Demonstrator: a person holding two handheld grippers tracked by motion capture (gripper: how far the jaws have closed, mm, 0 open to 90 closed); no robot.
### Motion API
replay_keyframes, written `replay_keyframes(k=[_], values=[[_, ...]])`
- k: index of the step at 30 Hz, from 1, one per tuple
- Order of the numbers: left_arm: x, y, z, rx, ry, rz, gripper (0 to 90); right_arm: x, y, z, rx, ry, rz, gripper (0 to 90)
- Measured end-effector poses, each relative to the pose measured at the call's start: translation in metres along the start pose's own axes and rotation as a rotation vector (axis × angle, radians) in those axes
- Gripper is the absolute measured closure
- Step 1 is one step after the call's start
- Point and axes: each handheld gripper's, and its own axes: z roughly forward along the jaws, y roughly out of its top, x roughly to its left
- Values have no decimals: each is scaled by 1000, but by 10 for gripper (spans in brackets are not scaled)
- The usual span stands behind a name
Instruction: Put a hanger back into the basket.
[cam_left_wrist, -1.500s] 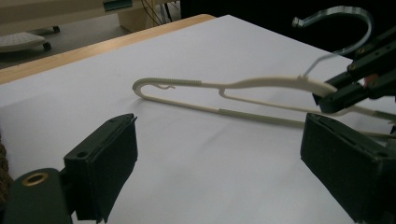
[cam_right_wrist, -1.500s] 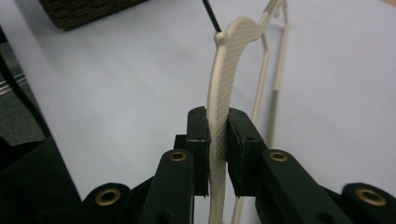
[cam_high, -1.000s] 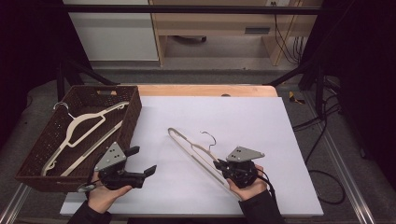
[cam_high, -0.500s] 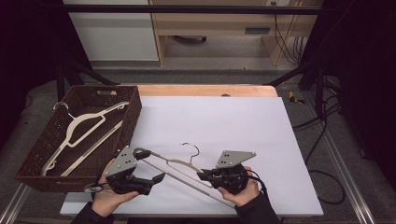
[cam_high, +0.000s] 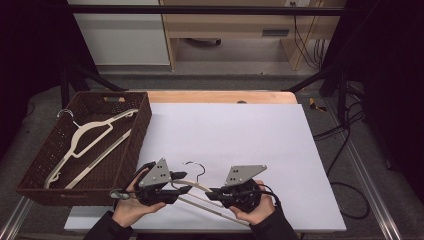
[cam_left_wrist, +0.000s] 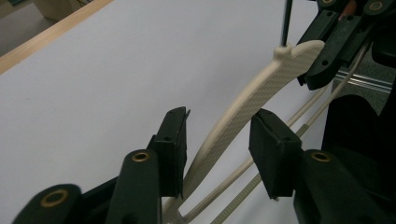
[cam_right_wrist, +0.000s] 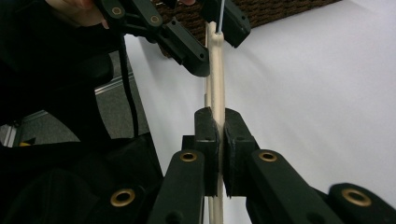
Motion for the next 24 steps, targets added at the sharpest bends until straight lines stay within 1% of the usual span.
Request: replay_keyframes(k=[2,4,6,7,8,10,12,14,16,19,20,22,24], values=[[-1,0,0,13,-1,11,608,-1,0,0,1,10,2,867],[-2,-1,0,23,11,27,626,-1,-1,1,6,9,6,866],[-3,-2,0,37,18,29,647,-2,-1,1,9,11,11,861],[-4,-2,0,42,19,27,663,-2,-1,1,6,3,6,851],[-4,-3,0,47,15,25,682,-2,-1,1,5,-16,3,836],[-6,-3,-1,50,-2,17,724,-4,-2,1,-5,-49,-4,800],[-7,-3,-1,51,-11,12,749,-6,-3,1,-16,-64,12,774],[-9,-3,-1,52,-23,-4,766,-7,-4,1,-29,-81,6,741],[-10,-4,-1,57,-37,-12,782,-8,-5,1,-33,-97,5,702],[-13,-5,1,57,-65,-30,810,-9,-6,3,-43,-111,2,633],[-13,-6,2,53,-72,-46,817,-9,-6,4,-45,-117,2,616],[-13,-7,2,46,-84,-66,824,-10,-7,4,-52,-124,1,597],[-12,-7,2,34,-111,-87,837,-12,-8,4,-67,-128,7,568]])
